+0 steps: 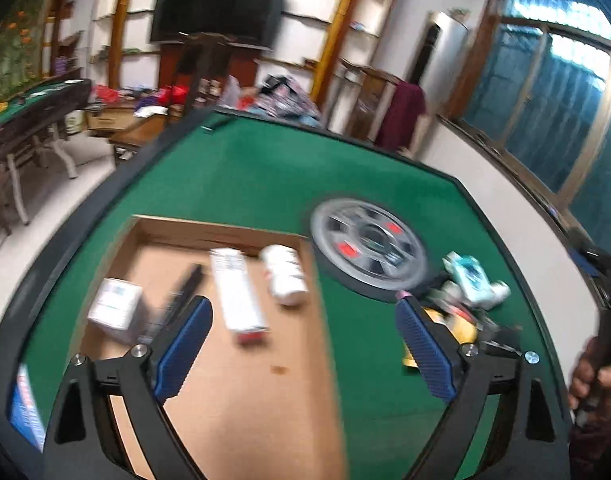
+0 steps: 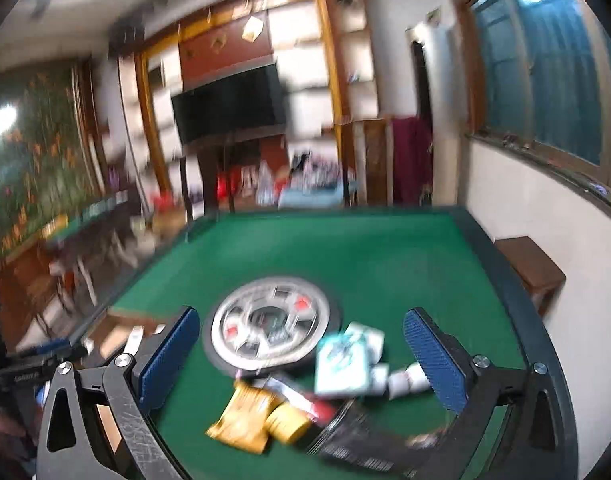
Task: Organize objects
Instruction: 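Grasp the yellow cracker packet with the left gripper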
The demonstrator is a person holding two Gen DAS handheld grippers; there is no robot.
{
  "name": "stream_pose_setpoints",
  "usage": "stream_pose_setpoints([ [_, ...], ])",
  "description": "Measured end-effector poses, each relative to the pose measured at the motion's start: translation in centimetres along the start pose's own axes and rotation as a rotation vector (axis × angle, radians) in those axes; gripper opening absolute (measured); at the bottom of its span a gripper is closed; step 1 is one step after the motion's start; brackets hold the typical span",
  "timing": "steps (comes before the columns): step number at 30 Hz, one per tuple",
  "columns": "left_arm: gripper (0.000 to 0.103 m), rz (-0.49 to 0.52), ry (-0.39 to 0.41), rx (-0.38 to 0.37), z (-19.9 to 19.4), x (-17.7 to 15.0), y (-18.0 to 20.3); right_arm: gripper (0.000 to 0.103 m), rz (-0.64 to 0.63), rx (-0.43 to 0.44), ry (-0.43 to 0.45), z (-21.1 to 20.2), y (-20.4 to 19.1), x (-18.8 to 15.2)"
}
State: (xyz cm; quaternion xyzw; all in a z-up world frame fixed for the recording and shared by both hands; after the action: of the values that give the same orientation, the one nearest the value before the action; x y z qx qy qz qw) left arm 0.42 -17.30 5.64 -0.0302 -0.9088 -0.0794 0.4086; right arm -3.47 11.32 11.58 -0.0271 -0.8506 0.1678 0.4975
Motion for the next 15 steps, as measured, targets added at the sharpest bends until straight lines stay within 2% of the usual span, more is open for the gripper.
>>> stream_pose_setpoints([
  [1, 0.093, 0.021, -0.023, -0.019, 0.9, 0.0, 1.7, 0.103, 0.039, -0.035, -0.026, 0.8, 1.6, -0.1],
  [3, 0.093, 0.057, -0.044, -0.025, 2.1, -0.3, 3.8, 0.103, 0.16, -0.118, -0.145, 3.7, 5.9, -1.3],
  [5, 0.093, 0.131, -0.058, -0.033, 3.6, -0.6, 6.6, 0.103, 0.246, -0.098, -0.189, 5.5, 8.4, -2.4],
  [8, 0.093, 0.229, -0.107, -0.017, 6.0, -1.5, 9.8, 0.103, 0.306, -0.134, -0.187, 7.4, 11.8, -3.7],
  [13, 0.092, 0.268, -0.181, 0.02, 9.8, -2.8, 12.0, 0.103, 0.32, -0.2, -0.158, 8.4, 15.3, -5.6],
  [14, 0.092, 0.267, -0.189, 0.024, 10.4, -3.1, 12.2, 0.103, 0.339, -0.2, -0.184, 8.5, 15.4, -5.5],
  [15, 0.092, 0.265, -0.197, 0.026, 11.0, -3.1, 12.3, 0.103, 0.375, -0.158, -0.189, 8.5, 15.6, -5.4],
])
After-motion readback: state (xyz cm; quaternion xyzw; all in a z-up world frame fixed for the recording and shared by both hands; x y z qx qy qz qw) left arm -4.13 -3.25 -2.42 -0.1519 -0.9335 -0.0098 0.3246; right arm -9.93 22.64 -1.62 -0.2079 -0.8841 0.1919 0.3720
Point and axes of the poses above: each gripper's, at about its wrist camera, not at the fingertips, and z roughly the way its jaws point, y to its right, x to its top, the point moved 8 cm from there along z, roughly the way its jaws point, and after that the axes turned 11 degrees about z, right-handed, at the moved point
